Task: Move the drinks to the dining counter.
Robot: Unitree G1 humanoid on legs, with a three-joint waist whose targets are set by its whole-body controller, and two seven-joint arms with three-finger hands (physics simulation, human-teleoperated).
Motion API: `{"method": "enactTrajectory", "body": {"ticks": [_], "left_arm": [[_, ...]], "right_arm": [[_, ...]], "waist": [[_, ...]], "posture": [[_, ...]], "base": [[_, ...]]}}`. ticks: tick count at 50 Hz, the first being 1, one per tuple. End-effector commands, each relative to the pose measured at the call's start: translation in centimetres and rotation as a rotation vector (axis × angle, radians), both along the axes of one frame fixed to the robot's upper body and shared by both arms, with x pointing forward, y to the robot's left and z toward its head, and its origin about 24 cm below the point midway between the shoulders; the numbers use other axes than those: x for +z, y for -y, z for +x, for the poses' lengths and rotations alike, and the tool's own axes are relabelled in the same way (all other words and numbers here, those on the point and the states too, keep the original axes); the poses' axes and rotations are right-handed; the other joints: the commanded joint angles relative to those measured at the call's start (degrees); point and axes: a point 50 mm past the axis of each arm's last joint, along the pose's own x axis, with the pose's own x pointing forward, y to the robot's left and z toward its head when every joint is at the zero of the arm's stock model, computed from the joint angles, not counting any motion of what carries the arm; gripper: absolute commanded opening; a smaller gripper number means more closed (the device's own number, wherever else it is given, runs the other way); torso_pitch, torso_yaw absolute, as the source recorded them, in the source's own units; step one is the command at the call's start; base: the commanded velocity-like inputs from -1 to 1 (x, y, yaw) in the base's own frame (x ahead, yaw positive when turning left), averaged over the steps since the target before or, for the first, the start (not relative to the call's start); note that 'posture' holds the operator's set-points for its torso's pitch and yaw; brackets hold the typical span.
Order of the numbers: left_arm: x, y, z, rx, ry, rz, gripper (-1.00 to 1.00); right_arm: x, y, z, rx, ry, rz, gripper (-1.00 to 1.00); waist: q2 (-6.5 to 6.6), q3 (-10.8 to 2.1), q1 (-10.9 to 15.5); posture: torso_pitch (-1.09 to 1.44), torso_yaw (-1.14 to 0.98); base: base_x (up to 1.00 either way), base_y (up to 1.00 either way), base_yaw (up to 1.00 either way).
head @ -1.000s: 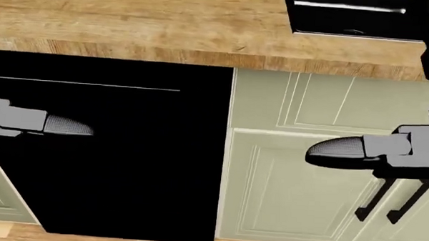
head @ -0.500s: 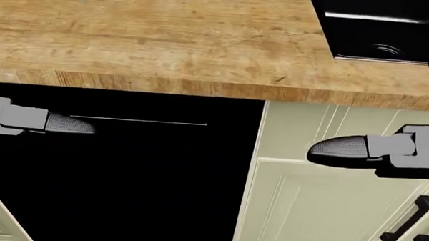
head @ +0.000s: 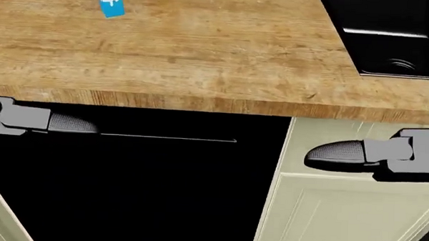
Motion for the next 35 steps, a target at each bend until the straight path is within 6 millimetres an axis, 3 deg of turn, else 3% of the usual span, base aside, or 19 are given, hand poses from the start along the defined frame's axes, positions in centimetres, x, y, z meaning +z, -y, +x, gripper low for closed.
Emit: {"method": "enactTrajectory", "body": {"ticks": [1,3,6,8,9,10,12,15,19,21,22,23,24,27,29,31,35], "left_arm": [[1.26,0.13,-0.60,-0.004,0.091,0.020,1.00],[1.29,0.09,-0.64,-0.003,0.091,0.019,1.00],[1.30,0.06,-0.61,-0.002,0.091,0.019,1.00],[1.30,0.11,-0.59,-0.004,0.091,0.019,1.00],[1.28,0.11,-0.57,-0.003,0.091,0.019,1.00],[1.22,0.12,-0.55,-0.003,0.090,0.019,1.00],[1.20,0.11,-0.52,-0.003,0.089,0.018,1.00],[1.15,0.18,-0.47,-0.004,0.089,0.020,1.00],[1.08,0.26,-0.40,-0.006,0.087,0.020,1.00],[1.07,0.25,-0.39,-0.006,0.087,0.020,1.00],[1.08,0.24,-0.38,-0.006,0.087,0.020,1.00],[1.12,0.23,-0.39,-0.005,0.087,0.020,1.00],[1.11,0.24,-0.38,-0.005,0.087,0.020,1.00],[1.17,0.21,-0.40,-0.005,0.088,0.020,1.00],[1.23,0.15,-0.45,-0.004,0.089,0.020,1.00],[1.27,0.05,-0.52,-0.003,0.090,0.019,1.00],[1.36,-0.07,-0.75,-0.001,0.094,0.015,1.00]], "right_arm": [[0.95,0.18,-0.37,-0.020,0.071,-0.001,1.00],[0.92,0.13,-0.36,-0.019,0.072,-0.003,1.00],[0.95,0.12,-0.35,-0.020,0.072,-0.005,1.00],[0.94,0.10,-0.32,-0.021,0.071,-0.007,1.00],[0.95,0.09,-0.31,-0.020,0.072,-0.008,1.00],[0.95,0.09,-0.31,-0.021,0.073,-0.008,1.00],[0.87,0.09,-0.28,-0.020,0.072,-0.008,1.00],[0.84,0.16,-0.28,-0.020,0.074,-0.003,1.00],[0.71,0.20,-0.24,-0.022,0.070,0.001,1.00],[0.67,0.18,-0.21,-0.023,0.068,-0.004,1.00],[0.66,0.18,-0.19,-0.024,0.068,-0.005,1.00],[0.70,0.22,-0.20,-0.024,0.070,-0.004,1.00],[0.69,0.23,-0.21,-0.025,0.071,-0.005,1.00],[0.77,0.25,-0.22,-0.025,0.073,-0.004,1.00],[0.81,0.19,-0.22,-0.027,0.073,-0.010,1.00],[0.84,0.15,-0.23,-0.027,0.074,-0.013,1.00],[0.88,0.07,-0.21,-0.026,0.075,-0.016,1.00]], "waist": [[-0.30,-0.73,0.2],[0.06,-1.44,0.1],[1.87,-1.80,-0.4],[3.73,-1.83,-0.8],[5.51,-2.39,-0.8],[5.96,-2.91,-0.8],[5.77,-1.60,-0.6],[4.14,-2.42,0.3],[1.99,-2.45,1.1],[-0.25,-2.97,1.4],[-2.37,-3.74,1.3],[-1.01,-2.44,0.6],[-2.00,-1.56,1.1],[-1.64,-2.24,0.2],[-1.48,-1.50,0.2],[-1.62,-3.24,0.7],[1.32,-3.14,1.0]], "posture": [[0.00,0.00],[0.00,0.00],[0.00,0.00],[0.00,0.00],[0.00,0.00],[0.00,0.00],[0.00,0.00],[0.00,0.00],[0.00,0.00],[0.00,0.00],[0.00,0.00],[0.00,0.00],[0.00,0.00],[0.00,0.00],[0.00,0.00],[0.00,0.00],[0.00,0.00]], "base": [[0.44,0.00,0.00],[0.43,0.00,0.00],[0.43,0.00,0.00],[0.44,0.00,0.00],[0.44,0.02,0.00],[0.45,0.00,0.00],[0.46,0.03,0.00],[0.47,0.03,0.00],[0.48,0.01,0.00],[0.47,0.00,0.00],[0.48,0.00,0.00],[0.48,0.00,0.00],[0.48,0.05,0.00],[0.48,0.11,0.00],[0.30,0.25,0.00],[0.04,0.32,0.00],[0.00,0.37,0.00]]}}
